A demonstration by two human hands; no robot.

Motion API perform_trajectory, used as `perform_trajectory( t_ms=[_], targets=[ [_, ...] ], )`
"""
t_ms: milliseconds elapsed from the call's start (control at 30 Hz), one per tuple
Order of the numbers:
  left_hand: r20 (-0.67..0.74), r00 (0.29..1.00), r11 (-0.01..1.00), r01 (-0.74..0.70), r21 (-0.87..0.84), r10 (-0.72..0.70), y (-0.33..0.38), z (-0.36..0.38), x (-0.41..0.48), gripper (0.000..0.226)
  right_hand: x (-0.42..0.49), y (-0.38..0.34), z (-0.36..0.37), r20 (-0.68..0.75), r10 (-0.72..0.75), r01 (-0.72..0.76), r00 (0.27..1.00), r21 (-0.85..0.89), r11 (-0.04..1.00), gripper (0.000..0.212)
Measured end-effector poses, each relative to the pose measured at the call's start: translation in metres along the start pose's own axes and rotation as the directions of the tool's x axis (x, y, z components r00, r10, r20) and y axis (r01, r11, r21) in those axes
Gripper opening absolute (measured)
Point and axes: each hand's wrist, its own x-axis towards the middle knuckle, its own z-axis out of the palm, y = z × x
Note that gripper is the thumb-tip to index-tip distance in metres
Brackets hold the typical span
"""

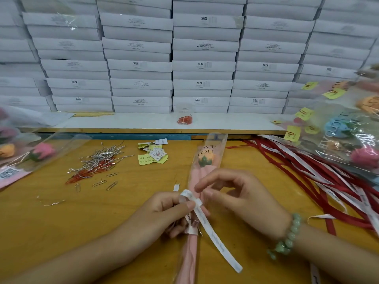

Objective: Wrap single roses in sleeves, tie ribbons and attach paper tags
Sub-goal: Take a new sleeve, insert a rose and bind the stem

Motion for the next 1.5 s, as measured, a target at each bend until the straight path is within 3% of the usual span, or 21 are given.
perform_trajectory(
  t_ms=[233, 367, 533, 800, 1100, 1233, 1500],
  targets=[
    [0.032, 0.998, 0.998, -0.057, 0.008, 0.057, 0.0006, -0.0012, -0.0016, 0.041, 0.0002, 0.0037, 0.0004, 0.167, -0.026, 0.042, 0.986, -0.092, 0.995, 0.005],
    [-0.072, 0.993, 0.995, -0.091, -0.040, 0.088, -0.0028, -0.0028, 0.0015, 0.035, 0.0004, 0.0021, -0.0004, 0.131, -0.053, 0.074, 0.990, -0.160, 0.984, 0.006],
    [-0.139, 0.989, 0.957, -0.096, -0.272, 0.060, -0.0044, -0.0051, 0.0041, 0.017, -0.0014, -0.0010, -0.0004, 0.078, -0.109, 0.123, 0.991, -0.207, 0.971, 0.005],
    [-0.125, 0.990, 0.979, -0.092, -0.183, 0.070, -0.0010, -0.0037, 0.0018, 0.030, -0.0035, -0.0007, 0.0002, 0.112, -0.132, 0.159, 0.985, -0.284, 0.945, 0.009],
    [-0.186, 0.980, 0.957, -0.112, -0.268, 0.063, 0.0007, -0.0015, 0.0034, 0.033, -0.0036, 0.0013, 0.0011, 0.117, -0.097, 0.123, 0.988, -0.236, 0.964, 0.012],
    [-0.185, 0.982, 0.950, -0.103, -0.296, 0.049, 0.0014, -0.0025, 0.0025, 0.033, -0.0026, -0.0021, -0.0002, 0.121, -0.148, 0.180, 0.982, -0.331, 0.926, 0.016],
    [-0.122, 0.992, 0.957, -0.062, -0.283, 0.028, -0.0009, -0.0073, 0.0009, 0.022, -0.0032, -0.0029, -0.0003, 0.139, -0.138, 0.178, 0.981, -0.337, 0.924, 0.018]
  ],
)
